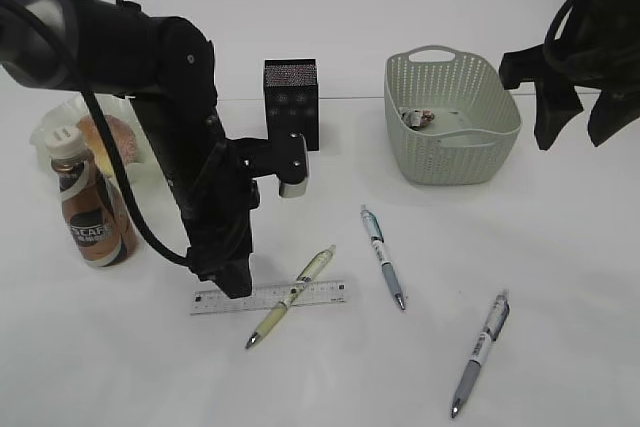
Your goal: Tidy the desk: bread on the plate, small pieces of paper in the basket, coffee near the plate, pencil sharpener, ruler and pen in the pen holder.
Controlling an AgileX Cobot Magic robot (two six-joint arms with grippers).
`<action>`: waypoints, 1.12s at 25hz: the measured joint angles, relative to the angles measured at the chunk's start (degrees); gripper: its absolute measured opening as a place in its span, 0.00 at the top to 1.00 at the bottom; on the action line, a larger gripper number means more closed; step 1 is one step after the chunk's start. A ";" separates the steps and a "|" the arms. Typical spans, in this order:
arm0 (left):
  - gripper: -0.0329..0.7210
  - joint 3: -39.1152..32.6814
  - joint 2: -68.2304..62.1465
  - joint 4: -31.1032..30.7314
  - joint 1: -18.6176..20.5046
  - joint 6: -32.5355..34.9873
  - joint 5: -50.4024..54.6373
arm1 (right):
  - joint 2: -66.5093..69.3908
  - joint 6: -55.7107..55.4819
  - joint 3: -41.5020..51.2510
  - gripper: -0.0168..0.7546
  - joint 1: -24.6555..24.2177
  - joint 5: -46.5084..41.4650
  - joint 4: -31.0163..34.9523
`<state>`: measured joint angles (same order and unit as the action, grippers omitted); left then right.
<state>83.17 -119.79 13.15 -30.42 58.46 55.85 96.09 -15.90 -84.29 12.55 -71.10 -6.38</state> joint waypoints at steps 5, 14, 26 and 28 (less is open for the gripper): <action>0.35 0.00 -1.12 0.00 0.00 0.00 -0.89 | 0.00 0.10 0.00 0.50 0.00 0.00 0.00; 0.35 0.00 -4.10 0.00 0.00 0.10 -1.42 | 0.00 0.10 0.00 0.50 0.00 0.00 -0.33; 0.35 0.00 -4.56 0.00 0.00 0.10 -2.00 | 0.00 0.10 0.00 0.50 0.00 0.00 -0.98; 0.35 0.00 -5.06 0.00 0.00 0.10 -2.02 | 0.00 0.10 0.00 0.50 0.00 0.00 -0.98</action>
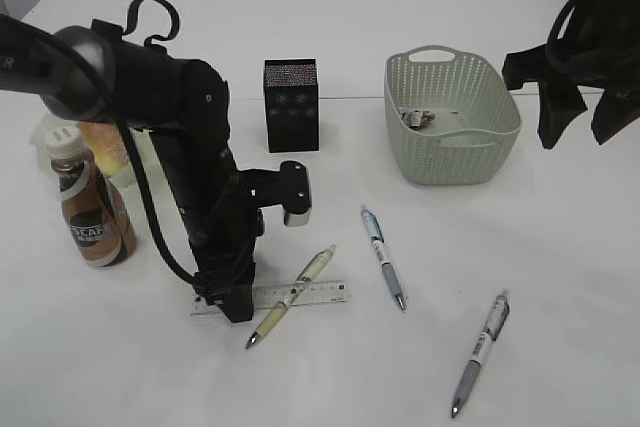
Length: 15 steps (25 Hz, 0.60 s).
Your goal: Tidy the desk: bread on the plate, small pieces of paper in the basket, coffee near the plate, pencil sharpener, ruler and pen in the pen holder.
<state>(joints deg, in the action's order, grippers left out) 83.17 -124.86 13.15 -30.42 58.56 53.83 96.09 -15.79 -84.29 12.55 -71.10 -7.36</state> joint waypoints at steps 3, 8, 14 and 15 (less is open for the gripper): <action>0.35 0.11 -0.62 0.10 0.00 0.00 -0.10 | 0.00 0.00 0.00 0.50 0.00 0.00 0.00; 0.35 0.31 -0.76 0.23 0.00 0.00 -0.10 | 0.00 0.00 0.00 0.50 0.00 0.00 0.00; 0.36 0.44 -0.98 0.31 0.00 0.00 -0.10 | 0.00 0.00 0.00 0.50 0.00 0.00 -0.09; 0.36 0.47 -1.11 0.31 0.00 0.00 -0.10 | 0.00 0.00 0.00 0.50 0.00 0.00 -0.09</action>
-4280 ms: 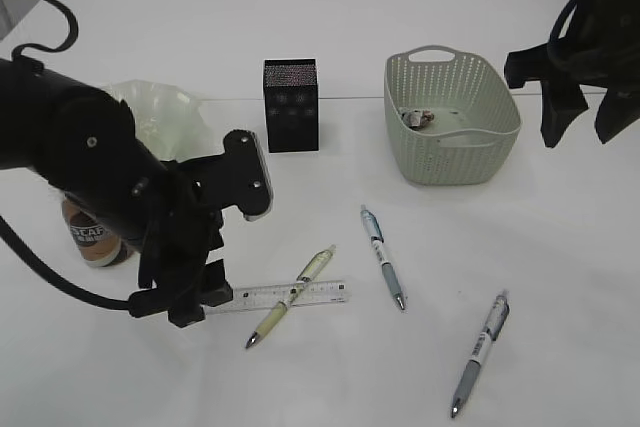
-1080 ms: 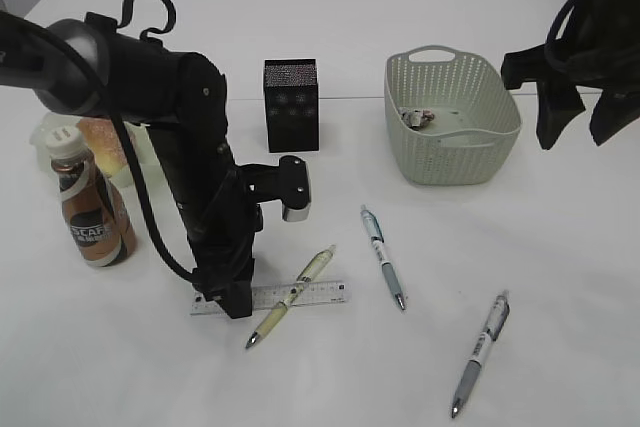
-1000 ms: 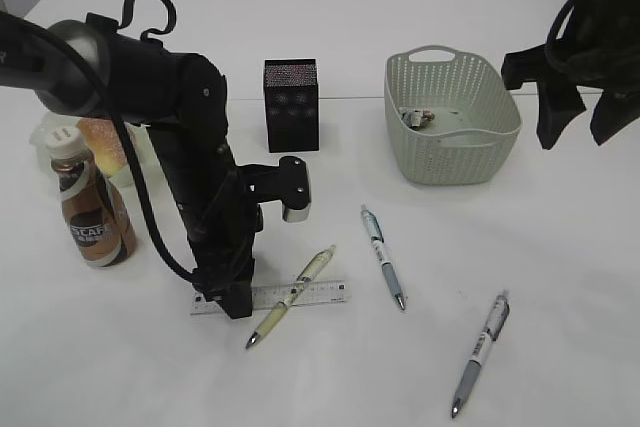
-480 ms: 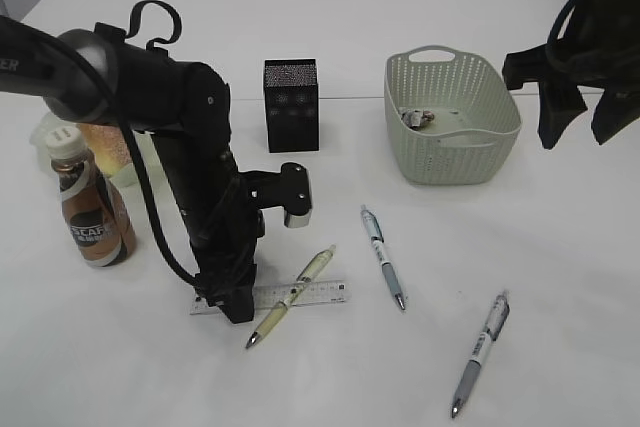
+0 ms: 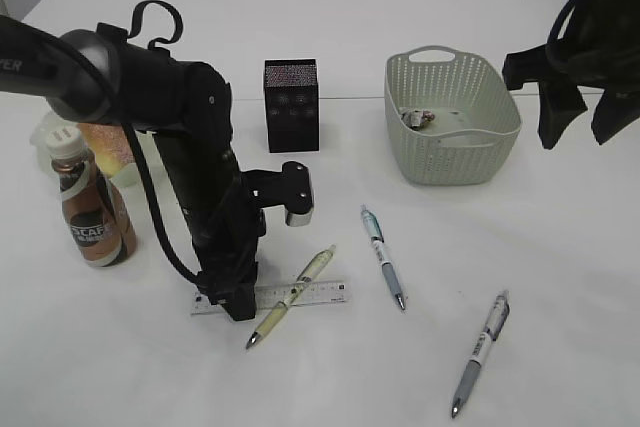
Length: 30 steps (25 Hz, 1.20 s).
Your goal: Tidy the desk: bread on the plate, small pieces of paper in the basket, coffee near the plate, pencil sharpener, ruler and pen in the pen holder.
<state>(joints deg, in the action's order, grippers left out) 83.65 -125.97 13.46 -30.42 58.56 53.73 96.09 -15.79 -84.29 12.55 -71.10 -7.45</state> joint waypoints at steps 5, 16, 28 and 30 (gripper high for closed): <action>0.47 0.70 -0.69 0.10 0.12 0.00 0.10 | 0.00 0.00 0.00 0.50 0.00 0.00 -0.64; 0.63 0.82 -0.80 2.04 0.25 0.10 0.71 | 0.00 0.00 0.00 0.50 0.00 0.00 -1.26; 0.58 0.82 -0.93 4.22 0.25 0.10 0.81 | 0.00 0.00 0.00 0.50 0.00 0.00 -1.26; 0.57 0.82 -0.93 4.22 0.25 0.10 0.81 | 0.00 0.00 0.00 0.50 0.00 0.00 -1.26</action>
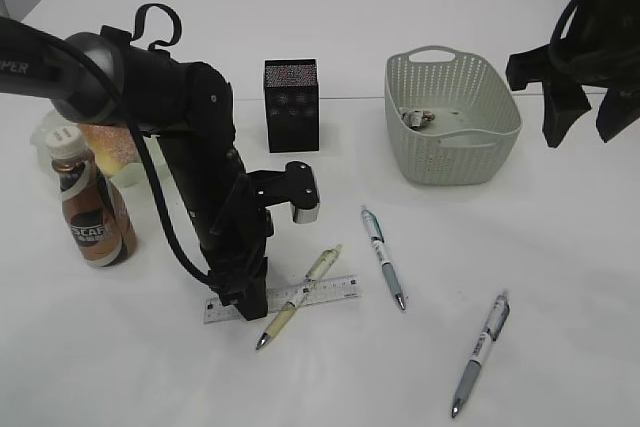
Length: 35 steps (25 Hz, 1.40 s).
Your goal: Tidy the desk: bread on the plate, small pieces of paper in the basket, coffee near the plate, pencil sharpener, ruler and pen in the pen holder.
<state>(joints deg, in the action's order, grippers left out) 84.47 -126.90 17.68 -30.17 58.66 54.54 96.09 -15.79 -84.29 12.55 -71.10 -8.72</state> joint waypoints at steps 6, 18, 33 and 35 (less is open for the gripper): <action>0.51 0.00 0.00 0.27 0.00 0.00 0.00 | 0.00 0.00 0.00 0.50 0.00 0.00 -0.27; 0.46 0.00 0.00 0.86 0.00 0.00 -0.74 | 0.00 0.00 0.00 0.50 0.00 0.00 -0.65; 0.46 0.02 -0.65 0.31 0.00 0.00 -2.25 | 0.00 0.10 0.00 0.50 0.00 0.00 -1.90; 0.46 0.24 -0.94 0.27 0.00 0.00 -2.04 | 0.00 0.10 0.00 0.50 0.00 0.00 -2.09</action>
<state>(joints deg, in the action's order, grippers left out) 84.71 -127.83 17.95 -30.17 58.66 52.49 96.09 -15.69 -84.29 12.55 -71.10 -10.80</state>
